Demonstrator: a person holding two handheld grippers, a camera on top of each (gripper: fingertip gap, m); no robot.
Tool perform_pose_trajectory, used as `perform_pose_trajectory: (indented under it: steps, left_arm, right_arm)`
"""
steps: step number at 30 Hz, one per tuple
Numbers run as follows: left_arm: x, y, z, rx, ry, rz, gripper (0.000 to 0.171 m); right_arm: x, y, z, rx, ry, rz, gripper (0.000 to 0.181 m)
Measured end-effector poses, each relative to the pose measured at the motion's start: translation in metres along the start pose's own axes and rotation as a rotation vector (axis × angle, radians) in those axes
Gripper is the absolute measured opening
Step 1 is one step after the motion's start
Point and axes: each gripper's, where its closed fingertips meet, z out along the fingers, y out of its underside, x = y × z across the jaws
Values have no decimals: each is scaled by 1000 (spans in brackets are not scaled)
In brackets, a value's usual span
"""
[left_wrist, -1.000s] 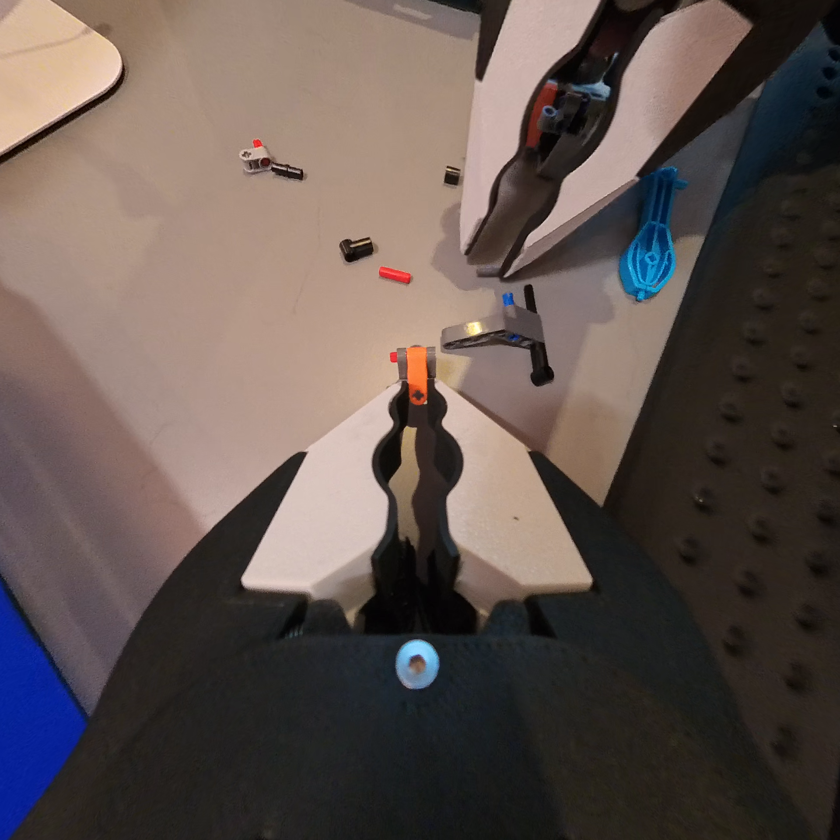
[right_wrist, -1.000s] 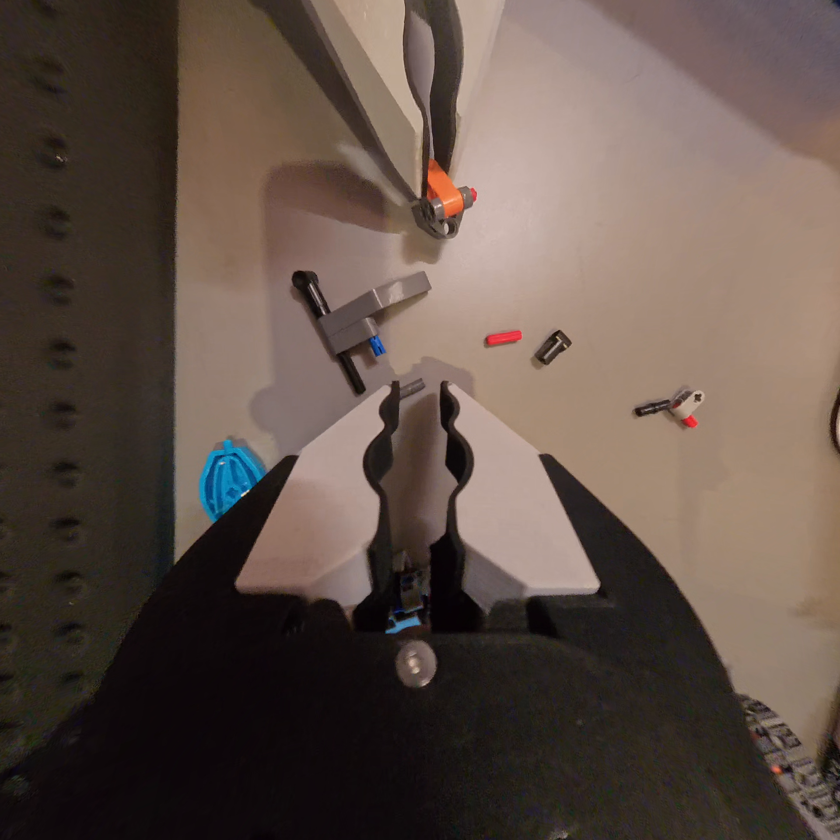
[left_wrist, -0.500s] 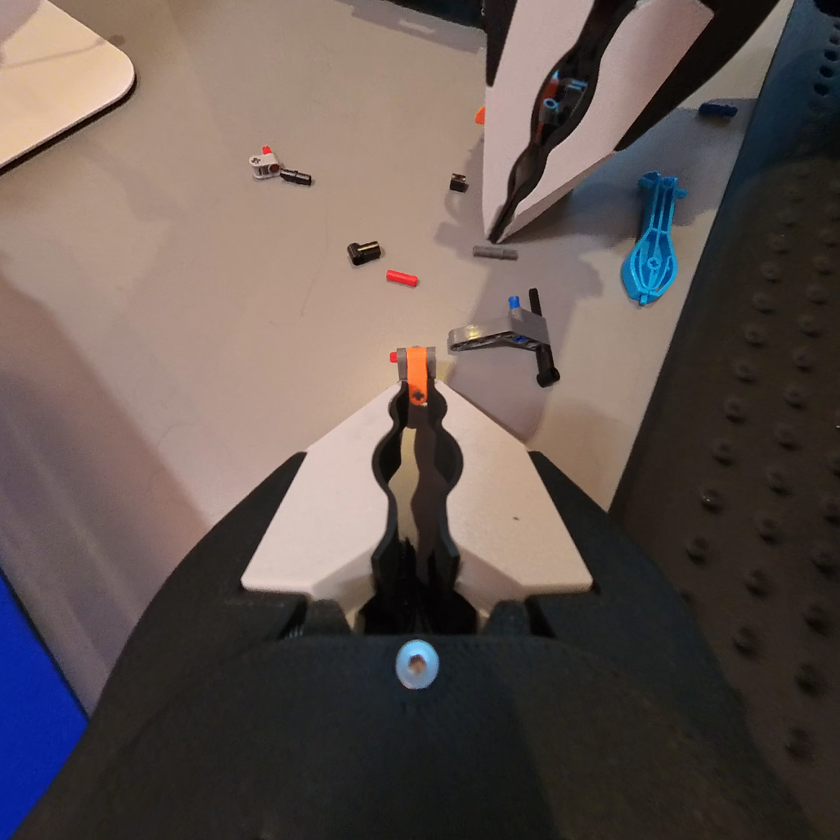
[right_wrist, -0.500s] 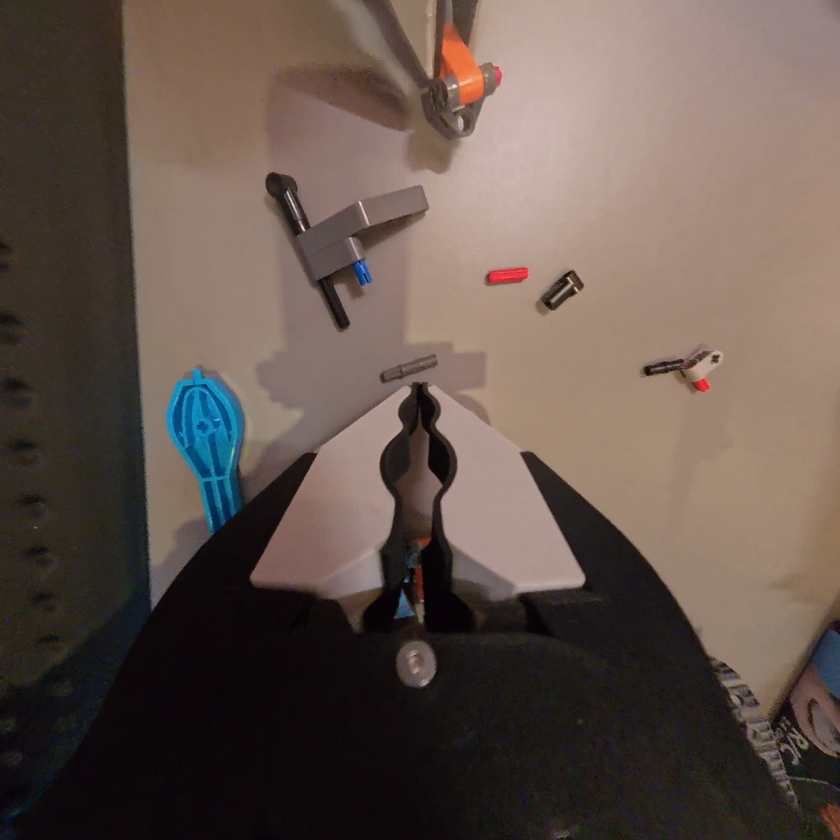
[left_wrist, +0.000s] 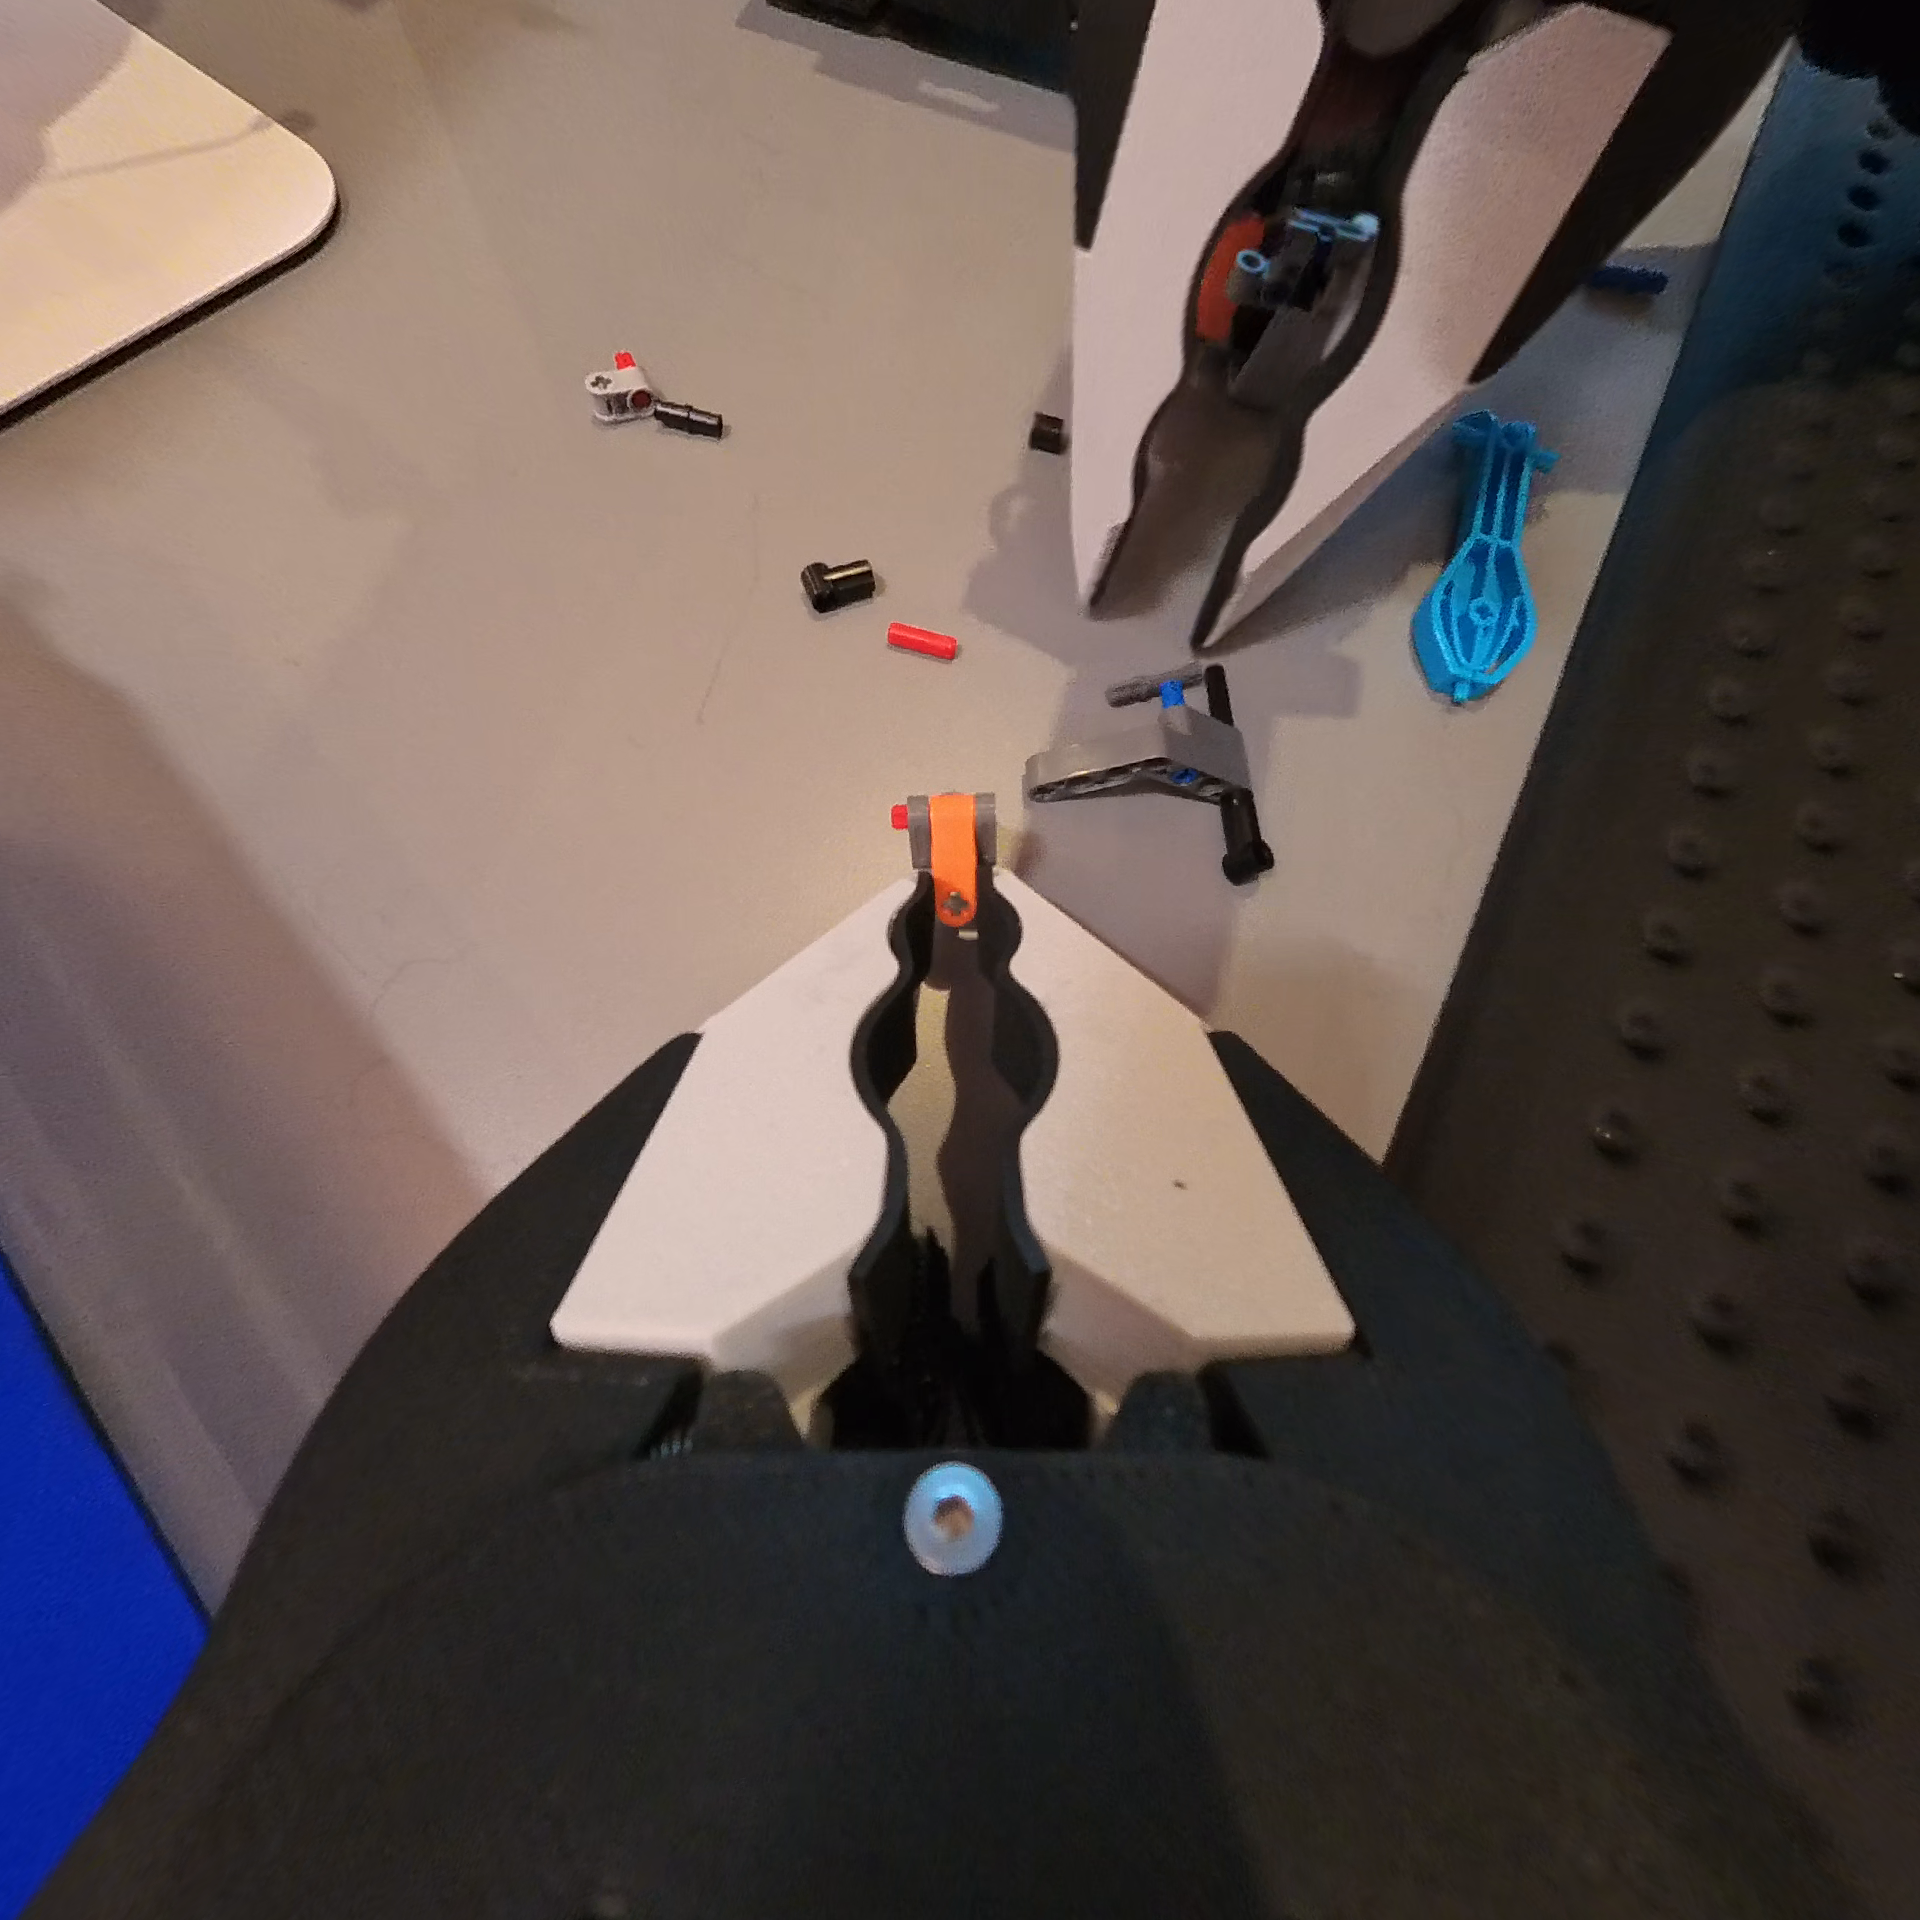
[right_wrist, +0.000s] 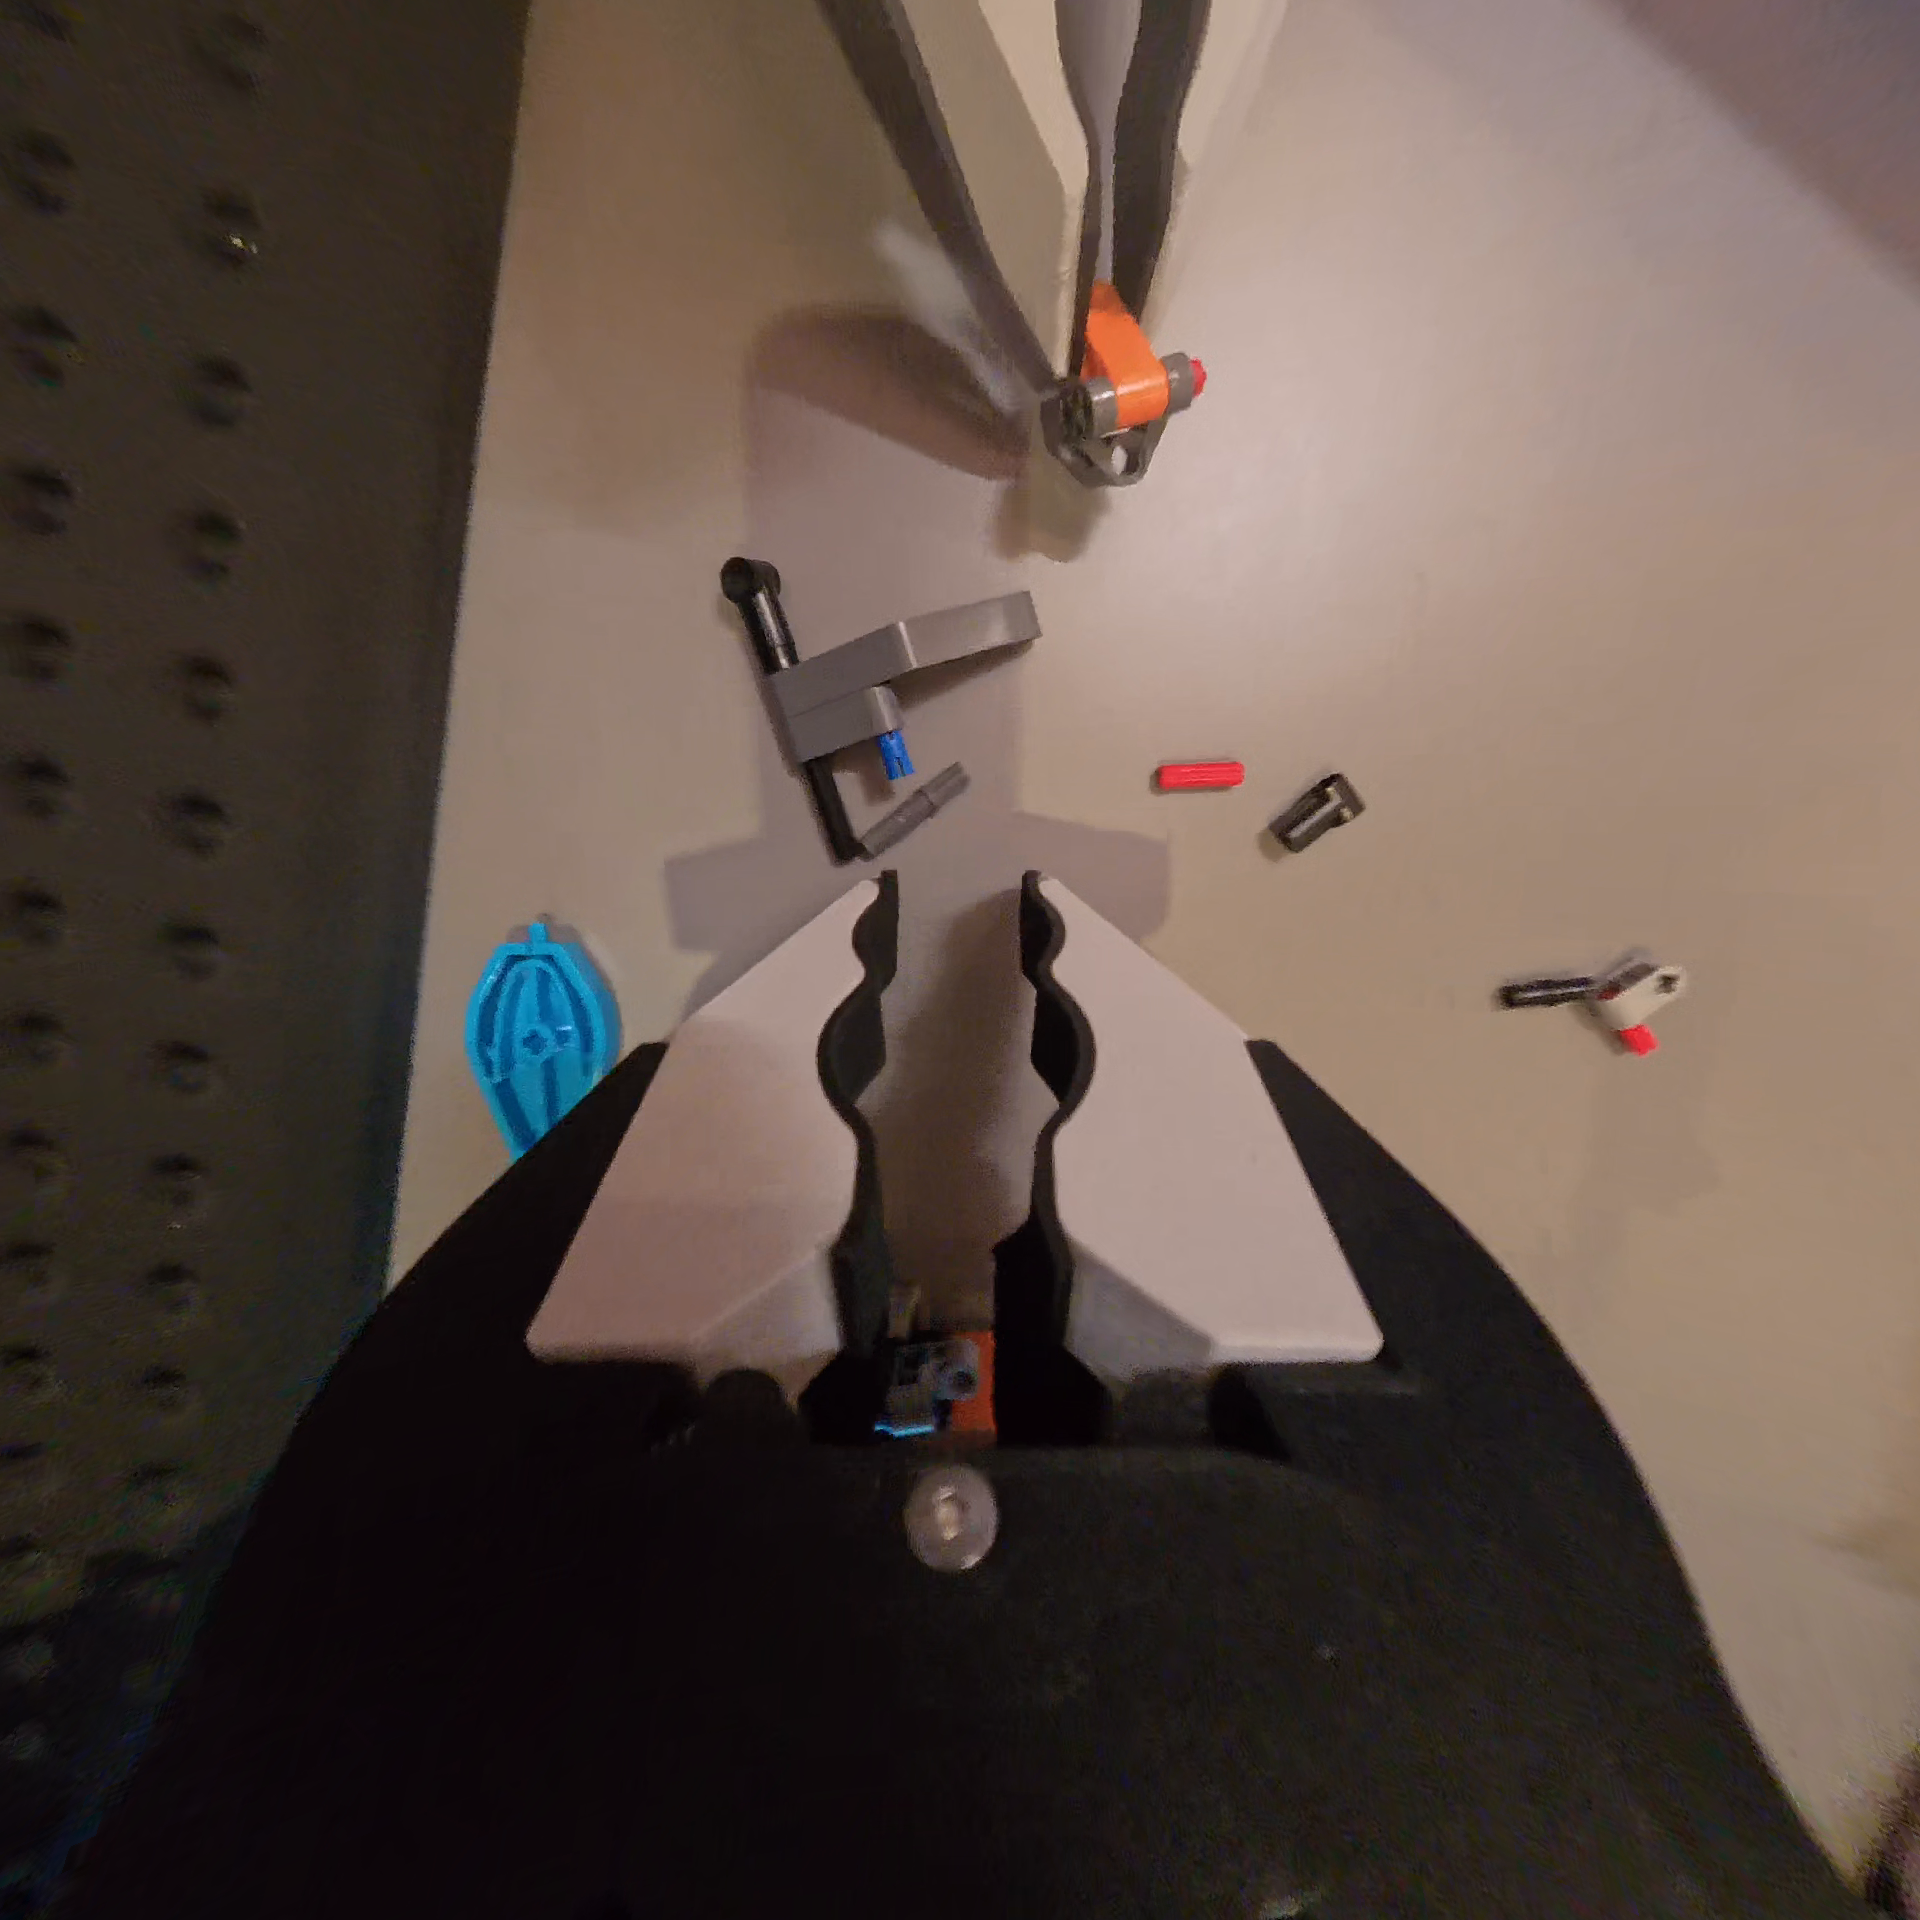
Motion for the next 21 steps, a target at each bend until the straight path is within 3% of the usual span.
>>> perform_pose_trajectory:
  steps: [4, 7, 14, 16, 21]
  left_arm:
    - [-1, -1, 1, 7, 10, -4, 5]
    - [0, -2, 3, 2, 17, 2, 5]
    - [2, -2, 2, 12, 17, 0, 5]
    - [4, -3, 2, 13, 25, 2, 5]
    - [9, -8, 1, 45, 43, -5, 5]
  right_arm:
    - [-3, -9, -4, 90, 15, 136, 14]
    - [-6, -5, 3, 61, 37, 185, 13]
    - [-11, -8, 8, 55, 83, 201, 12]
    - [-13, -9, 8, 62, 85, 196, 3]
    - [-12, -10, 9, 86, 118, 192, 1]
